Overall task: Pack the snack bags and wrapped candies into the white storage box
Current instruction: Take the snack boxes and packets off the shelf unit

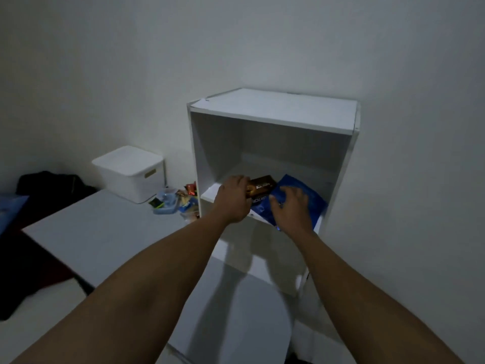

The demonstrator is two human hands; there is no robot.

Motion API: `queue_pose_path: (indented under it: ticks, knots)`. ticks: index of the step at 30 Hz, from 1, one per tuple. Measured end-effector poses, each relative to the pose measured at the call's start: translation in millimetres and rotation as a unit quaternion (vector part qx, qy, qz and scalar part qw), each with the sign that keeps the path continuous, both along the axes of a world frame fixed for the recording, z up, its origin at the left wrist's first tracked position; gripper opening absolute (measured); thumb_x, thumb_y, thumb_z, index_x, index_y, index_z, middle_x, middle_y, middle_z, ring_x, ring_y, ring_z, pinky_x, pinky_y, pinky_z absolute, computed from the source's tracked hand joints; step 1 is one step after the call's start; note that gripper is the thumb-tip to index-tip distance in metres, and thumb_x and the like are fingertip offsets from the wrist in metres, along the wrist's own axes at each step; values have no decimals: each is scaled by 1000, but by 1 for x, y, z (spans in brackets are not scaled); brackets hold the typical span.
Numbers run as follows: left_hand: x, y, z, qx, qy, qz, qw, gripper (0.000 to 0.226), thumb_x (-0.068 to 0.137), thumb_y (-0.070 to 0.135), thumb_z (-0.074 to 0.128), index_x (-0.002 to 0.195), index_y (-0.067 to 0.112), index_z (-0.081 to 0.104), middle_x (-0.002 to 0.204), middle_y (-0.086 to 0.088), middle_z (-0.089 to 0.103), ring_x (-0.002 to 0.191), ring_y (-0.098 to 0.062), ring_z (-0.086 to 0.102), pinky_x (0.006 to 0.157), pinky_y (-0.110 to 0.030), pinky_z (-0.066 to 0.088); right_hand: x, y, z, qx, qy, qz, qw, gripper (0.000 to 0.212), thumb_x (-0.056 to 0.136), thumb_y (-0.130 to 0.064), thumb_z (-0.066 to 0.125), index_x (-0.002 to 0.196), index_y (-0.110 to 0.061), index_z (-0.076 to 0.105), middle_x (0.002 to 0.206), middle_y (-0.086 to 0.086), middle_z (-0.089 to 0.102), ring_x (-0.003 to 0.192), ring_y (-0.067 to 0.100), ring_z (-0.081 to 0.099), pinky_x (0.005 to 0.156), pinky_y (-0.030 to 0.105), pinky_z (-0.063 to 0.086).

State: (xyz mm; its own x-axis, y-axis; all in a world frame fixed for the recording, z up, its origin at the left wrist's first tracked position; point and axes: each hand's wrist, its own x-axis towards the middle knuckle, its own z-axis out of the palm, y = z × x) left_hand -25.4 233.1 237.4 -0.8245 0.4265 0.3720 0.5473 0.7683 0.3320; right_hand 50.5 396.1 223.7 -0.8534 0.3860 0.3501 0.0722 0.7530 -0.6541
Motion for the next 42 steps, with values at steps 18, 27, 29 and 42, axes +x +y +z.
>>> queue_pose_path:
  ticks: [18,27,29,42]
  knots:
    - [-58,-6,-19,-166,-44,74,982,69,90,45,59,149,27,29,147,-12,38,132,-35,33,102,-55,36,-49,-9,-32,111,-263,-1,959,90,76,-89,33,146,-32,37,163,9,15,148,40,10,108,77,1]
    - [-64,-7,-19,-209,-20,50,976,78,82,52,67,148,31,31,141,-12,39,127,-35,35,98,-49,40,-65,-13,-38,42,-105,79,990,35,86,-53,63,99,-21,62,111,-5,52,109,21,57,103,52,40]
    - [-65,-8,-20,-217,-19,43,975,78,84,53,63,150,31,28,144,-13,36,128,-35,33,100,-49,39,-66,-12,-41,74,-98,45,991,54,85,-61,60,122,-23,57,127,2,51,120,25,52,107,55,35]
    - [-65,-11,-26,-190,-23,40,981,72,88,54,57,150,33,27,146,-13,35,132,-35,30,103,-52,37,-72,-9,-48,88,-165,8,982,76,88,-58,58,151,-32,26,158,7,29,144,35,24,113,67,15]
